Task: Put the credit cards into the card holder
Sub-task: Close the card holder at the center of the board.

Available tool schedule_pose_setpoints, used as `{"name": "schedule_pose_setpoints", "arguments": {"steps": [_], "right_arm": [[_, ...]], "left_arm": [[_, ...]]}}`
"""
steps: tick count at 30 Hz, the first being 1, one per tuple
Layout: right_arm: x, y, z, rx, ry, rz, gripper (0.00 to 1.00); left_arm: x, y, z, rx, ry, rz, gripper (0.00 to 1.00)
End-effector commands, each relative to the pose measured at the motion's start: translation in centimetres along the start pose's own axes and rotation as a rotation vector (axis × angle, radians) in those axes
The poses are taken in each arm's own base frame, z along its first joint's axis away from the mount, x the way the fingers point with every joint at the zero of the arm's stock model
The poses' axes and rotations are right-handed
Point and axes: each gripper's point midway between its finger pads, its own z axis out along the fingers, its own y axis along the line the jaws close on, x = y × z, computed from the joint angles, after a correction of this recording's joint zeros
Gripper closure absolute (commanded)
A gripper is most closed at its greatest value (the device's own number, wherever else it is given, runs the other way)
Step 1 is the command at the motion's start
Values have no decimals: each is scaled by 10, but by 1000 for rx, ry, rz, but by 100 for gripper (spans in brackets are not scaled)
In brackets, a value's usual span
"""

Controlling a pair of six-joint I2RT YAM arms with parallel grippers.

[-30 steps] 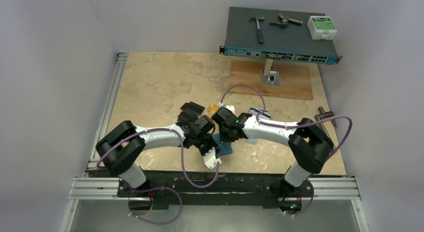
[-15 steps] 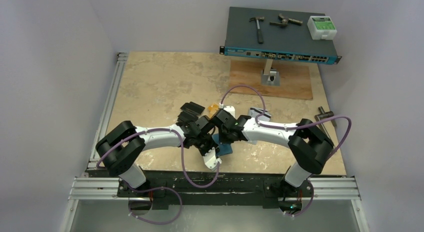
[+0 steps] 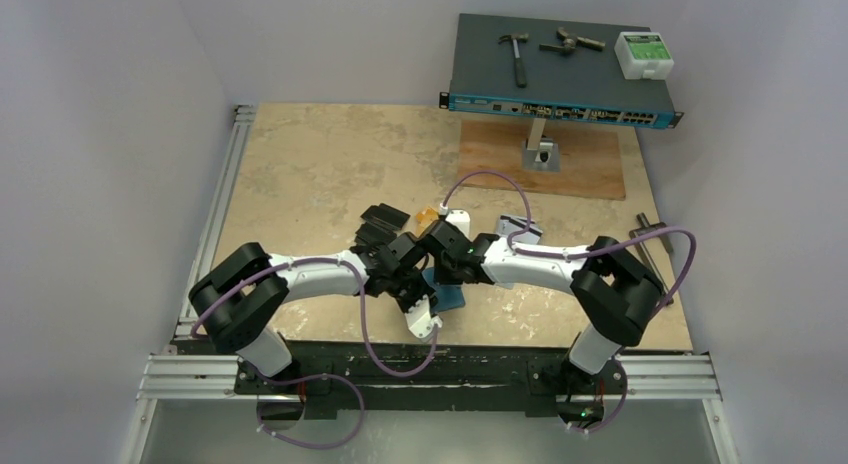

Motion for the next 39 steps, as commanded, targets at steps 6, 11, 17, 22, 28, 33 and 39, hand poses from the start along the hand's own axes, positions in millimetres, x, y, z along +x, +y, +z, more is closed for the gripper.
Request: {"name": "schedule_pose_setpoints", "arguments": {"steps": [6,11,17,22,28,33,39], "right_arm": [[136,-33,15,136,305,-212,100],[146,-38,6,125,317,-185,100],[134,-35,-6,127,287,-157,100],[121,-33,-17,121,252,-146,100],[118,-37,-21,119,249,-139,100],[116,-33,-15,109,250,-138,100],[115,-33,-16,111,250,-150,100]], "left_arm": [[1,3,0,-2,9,-60,85],[2,2,0,0,12,-65,86],[3,0,1,8,14,-70,86],[3,1,1,8,18,-71,87],[3,4,1,6,18,-75,87],[3,7,0,3,19,-77,87],[4,7,1,6,19,-89,88]]}}
